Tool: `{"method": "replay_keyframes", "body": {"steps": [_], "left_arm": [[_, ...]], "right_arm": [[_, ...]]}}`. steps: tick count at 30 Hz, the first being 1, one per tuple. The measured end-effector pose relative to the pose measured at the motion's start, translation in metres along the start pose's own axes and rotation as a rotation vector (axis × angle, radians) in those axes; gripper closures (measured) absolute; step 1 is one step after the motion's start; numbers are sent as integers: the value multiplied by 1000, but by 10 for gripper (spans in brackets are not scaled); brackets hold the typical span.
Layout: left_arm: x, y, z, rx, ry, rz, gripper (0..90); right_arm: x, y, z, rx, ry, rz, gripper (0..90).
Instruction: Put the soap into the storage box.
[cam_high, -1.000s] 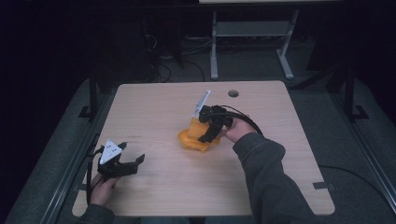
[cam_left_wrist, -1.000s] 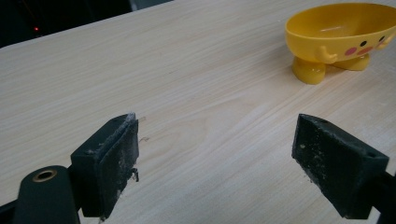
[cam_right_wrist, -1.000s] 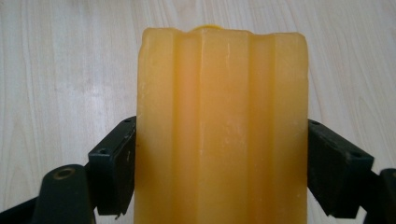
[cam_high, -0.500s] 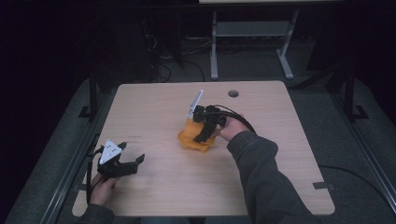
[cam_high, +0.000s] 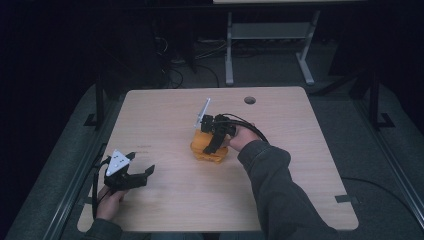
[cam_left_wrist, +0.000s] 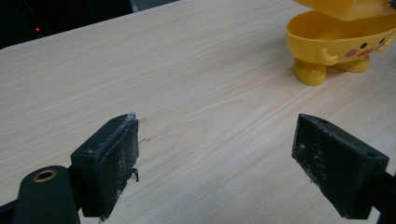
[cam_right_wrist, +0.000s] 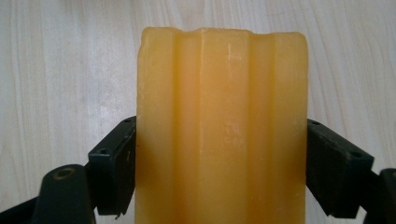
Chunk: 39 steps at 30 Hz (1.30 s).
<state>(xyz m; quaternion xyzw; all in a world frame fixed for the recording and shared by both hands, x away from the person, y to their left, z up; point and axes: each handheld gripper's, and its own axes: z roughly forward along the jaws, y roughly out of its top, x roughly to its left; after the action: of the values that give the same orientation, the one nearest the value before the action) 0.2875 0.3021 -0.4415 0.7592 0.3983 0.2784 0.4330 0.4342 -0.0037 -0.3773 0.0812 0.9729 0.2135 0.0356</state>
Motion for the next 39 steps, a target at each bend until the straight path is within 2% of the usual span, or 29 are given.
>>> {"method": "replay_keyframes", "body": {"steps": [4, 18, 39], "left_arm": [[0, 0, 0, -5, 2, -13, 140], [1, 0, -1, -4, 3, -10, 140], [0, 0, 0, -9, 3, -13, 140]], "right_arm": [[0, 1, 4, 16, 3, 3, 204], [-4, 2, 12, 41, 2, 20, 203], [-3, -1, 14, 10, -9, 65, 198]]}}
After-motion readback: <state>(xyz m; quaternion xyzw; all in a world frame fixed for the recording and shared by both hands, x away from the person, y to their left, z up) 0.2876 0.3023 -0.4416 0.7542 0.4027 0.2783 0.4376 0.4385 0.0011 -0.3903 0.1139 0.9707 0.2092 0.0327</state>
